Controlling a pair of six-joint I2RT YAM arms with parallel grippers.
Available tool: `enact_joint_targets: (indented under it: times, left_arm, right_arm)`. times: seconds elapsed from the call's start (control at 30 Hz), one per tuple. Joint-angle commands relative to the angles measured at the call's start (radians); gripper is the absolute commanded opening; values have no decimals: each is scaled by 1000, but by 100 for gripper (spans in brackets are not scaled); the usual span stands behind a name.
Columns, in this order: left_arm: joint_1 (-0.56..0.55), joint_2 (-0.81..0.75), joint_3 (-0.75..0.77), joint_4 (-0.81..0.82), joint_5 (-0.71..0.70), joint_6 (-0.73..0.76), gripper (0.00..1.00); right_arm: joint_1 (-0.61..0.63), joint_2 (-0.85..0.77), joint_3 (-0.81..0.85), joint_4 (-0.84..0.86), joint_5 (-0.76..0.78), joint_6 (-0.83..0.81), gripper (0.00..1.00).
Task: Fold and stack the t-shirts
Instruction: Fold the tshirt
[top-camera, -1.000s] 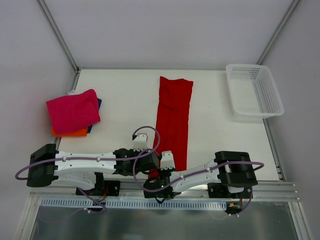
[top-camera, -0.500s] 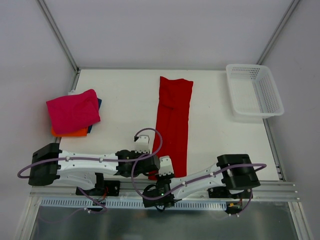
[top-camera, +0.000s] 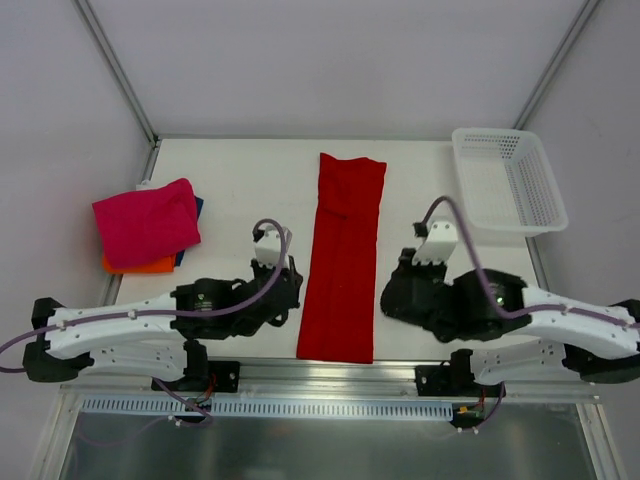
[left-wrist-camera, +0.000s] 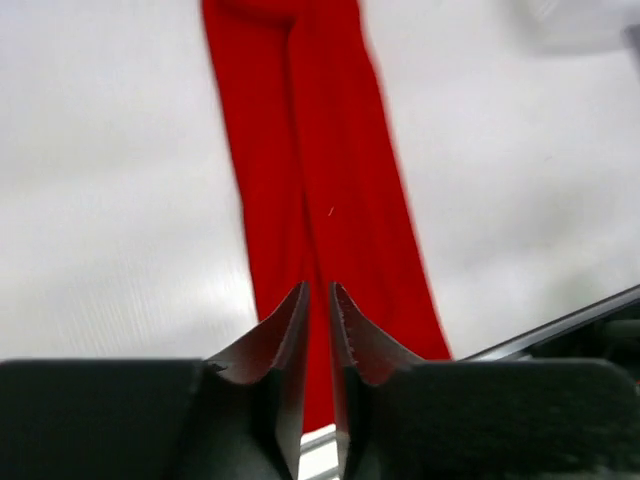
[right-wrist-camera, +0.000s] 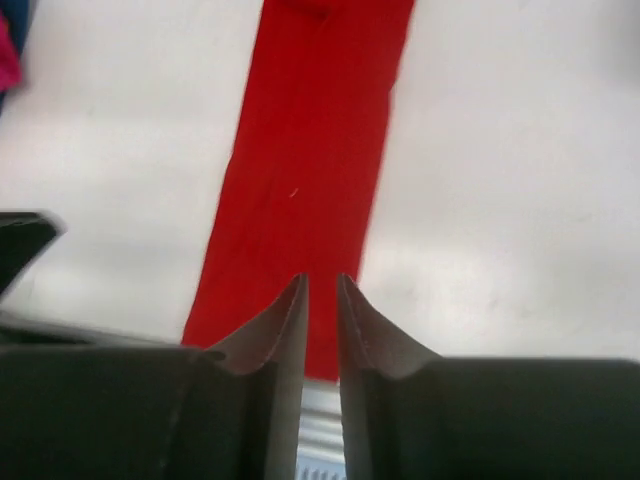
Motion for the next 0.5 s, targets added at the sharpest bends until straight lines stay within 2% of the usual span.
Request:
enact_joint_targets:
  times: [0.0, 0.03, 0.07, 0.1, 0.13, 0.17, 0.2, 0.23, 0.27, 0.3, 0.33, 0.37, 0.4, 0.43, 0.47]
  left_arm:
    - [17, -18, 244, 79, -139, 371, 16]
    - [22, -18, 266, 123, -106, 440, 17]
    - [44, -21, 281, 224, 19, 502, 19]
    - [63, -32, 289, 272, 99, 600, 23]
    - [84, -36, 295, 313, 188, 633, 31]
    - [151, -44, 297, 379, 380, 653, 36]
    - [198, -55, 295, 404, 487, 655, 42]
    - [251, -58, 294, 426, 600, 640, 55]
    - [367, -61, 289, 452, 840, 617, 64]
    - [423, -64, 274, 531, 953, 562, 74]
    - [475, -58, 263, 574, 1061, 526, 98]
    - [527, -50, 251, 643, 1167, 485, 99]
    - [628, -12, 230, 777, 1370, 369, 99]
    - [682, 23, 214, 880, 1486, 285, 99]
    - [736, 66, 196, 1017, 1602, 170, 99]
  right_arm:
    - [-185, 12, 185, -34, 35, -482, 24]
    - [-217, 20, 218, 26, 12, -592, 26]
    - [-263, 24, 242, 99, -65, -798, 31]
    - [-287, 18, 259, 264, -128, -890, 35]
    - [-348, 12, 257, 349, -343, -1033, 39]
    - [-391, 4, 249, 505, -497, -1077, 50]
    - [-435, -11, 218, 584, -655, -1105, 57]
    - [-530, -9, 206, 644, -1006, -1119, 63]
    - [-573, -3, 197, 759, -1171, -1128, 73]
    - [-607, 26, 188, 811, -1297, -1119, 80]
    - [-662, 52, 195, 847, -1515, -1108, 95]
    - [-688, 81, 207, 908, -1607, -1087, 100]
    - [-707, 110, 212, 951, -1661, -1056, 100]
    - [-750, 169, 212, 989, -1771, -1023, 100]
    - [-774, 200, 200, 1113, -1836, -984, 99]
